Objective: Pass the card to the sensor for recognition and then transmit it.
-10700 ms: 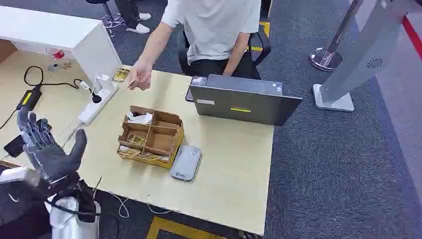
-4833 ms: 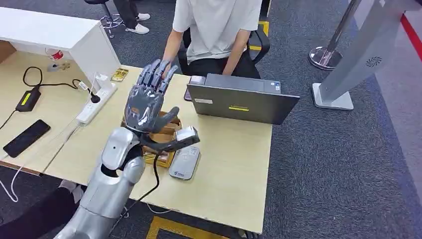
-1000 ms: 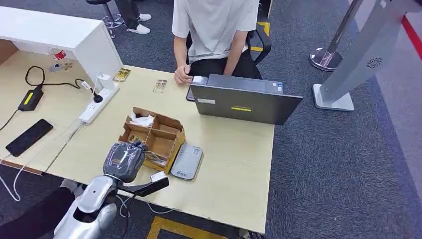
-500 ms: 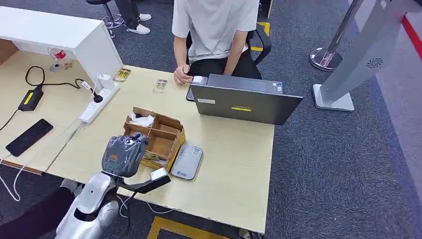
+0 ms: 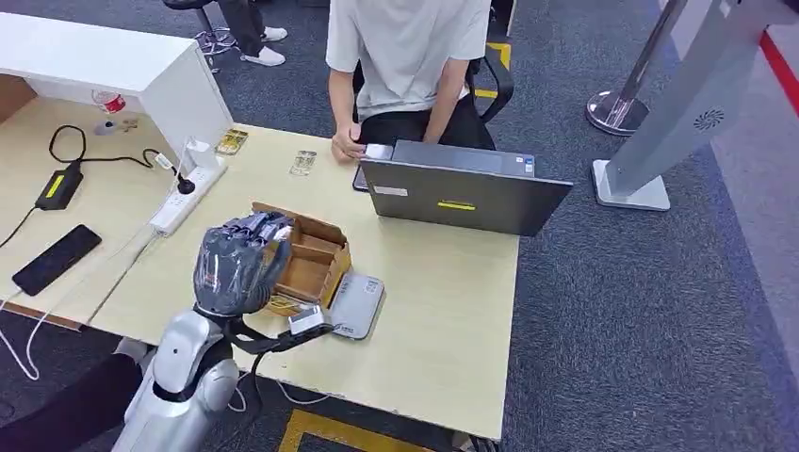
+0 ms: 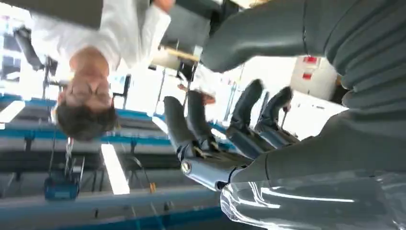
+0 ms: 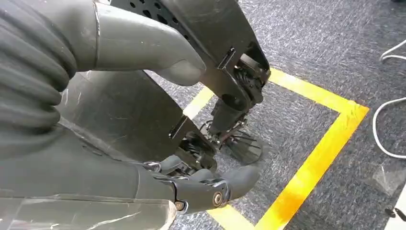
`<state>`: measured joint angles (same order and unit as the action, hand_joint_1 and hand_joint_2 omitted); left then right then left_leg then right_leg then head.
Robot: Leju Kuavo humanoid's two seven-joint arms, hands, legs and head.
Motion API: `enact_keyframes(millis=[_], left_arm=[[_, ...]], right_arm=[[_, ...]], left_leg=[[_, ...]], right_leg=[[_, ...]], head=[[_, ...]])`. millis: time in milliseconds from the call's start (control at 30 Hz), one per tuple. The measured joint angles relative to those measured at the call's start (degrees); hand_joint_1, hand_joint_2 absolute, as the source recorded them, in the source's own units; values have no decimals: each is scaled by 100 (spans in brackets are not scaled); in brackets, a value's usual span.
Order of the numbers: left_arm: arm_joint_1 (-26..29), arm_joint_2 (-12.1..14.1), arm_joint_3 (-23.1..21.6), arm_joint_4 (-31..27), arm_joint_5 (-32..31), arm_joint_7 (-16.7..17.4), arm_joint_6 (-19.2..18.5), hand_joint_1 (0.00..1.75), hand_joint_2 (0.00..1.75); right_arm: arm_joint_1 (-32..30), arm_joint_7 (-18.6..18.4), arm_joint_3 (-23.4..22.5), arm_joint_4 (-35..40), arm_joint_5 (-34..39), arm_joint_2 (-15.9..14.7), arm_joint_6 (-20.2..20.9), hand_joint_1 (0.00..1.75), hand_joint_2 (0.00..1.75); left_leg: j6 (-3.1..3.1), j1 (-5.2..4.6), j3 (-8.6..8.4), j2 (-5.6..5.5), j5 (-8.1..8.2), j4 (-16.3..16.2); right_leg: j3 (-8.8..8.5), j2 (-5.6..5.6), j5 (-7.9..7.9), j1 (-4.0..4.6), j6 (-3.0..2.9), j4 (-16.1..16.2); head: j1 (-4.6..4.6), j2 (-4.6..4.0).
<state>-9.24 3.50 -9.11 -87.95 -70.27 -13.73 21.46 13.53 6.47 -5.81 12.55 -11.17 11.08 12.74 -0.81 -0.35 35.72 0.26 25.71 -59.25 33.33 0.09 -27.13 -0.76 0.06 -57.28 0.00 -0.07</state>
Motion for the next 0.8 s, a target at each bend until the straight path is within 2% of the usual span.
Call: enact_keyframes(millis=[100, 233, 367, 567, 667, 800], left_arm=[[-2, 20, 0, 35, 37, 0, -338, 0, 175], [91, 161, -7, 42, 173, -166, -741, 0, 175], [369, 451, -63, -105, 385, -477, -1160, 0, 175], [815, 966, -131, -382, 430, -686, -1407, 0, 175], [922, 1154, -138, -417, 415, -671, -1523, 0, 175], [950, 1298, -138, -413, 264, -400, -1652, 0, 175]], right_arm=[[0, -15, -2, 0, 31, 11, -18, 0, 175], [-3, 0, -15, 0, 68, 17, -42, 0, 175], [-16, 52, -39, 0, 101, 17, -83, 0, 175], [-35, 144, -107, 0, 107, 17, -63, 0, 175], [-41, 188, -109, 0, 101, 15, 2, 0, 175], [-42, 190, -114, 0, 92, 15, 13, 0, 175]], left_leg=[[-1, 0, 0, 1, -1, 0], [-1, 0, 0, 3, 0, 0], [-1, 0, 1, 3, 1, 1], [-4, 0, 2, 1, 4, 1], [-6, 0, 2, 1, 5, 1], [-7, 0, 2, 0, 4, 1]], right_leg=[[0, 1, 1, 0, 0, 0], [0, 3, 1, 0, 0, 0], [2, 3, -1, 0, 1, 0], [2, 0, -6, -1, 5, 1], [3, 0, -6, -2, 5, 1], [1, -1, -5, -2, 6, 2]], head=[[0, 0], [0, 0], [0, 0], [0, 0], [0, 0], [0, 0]])
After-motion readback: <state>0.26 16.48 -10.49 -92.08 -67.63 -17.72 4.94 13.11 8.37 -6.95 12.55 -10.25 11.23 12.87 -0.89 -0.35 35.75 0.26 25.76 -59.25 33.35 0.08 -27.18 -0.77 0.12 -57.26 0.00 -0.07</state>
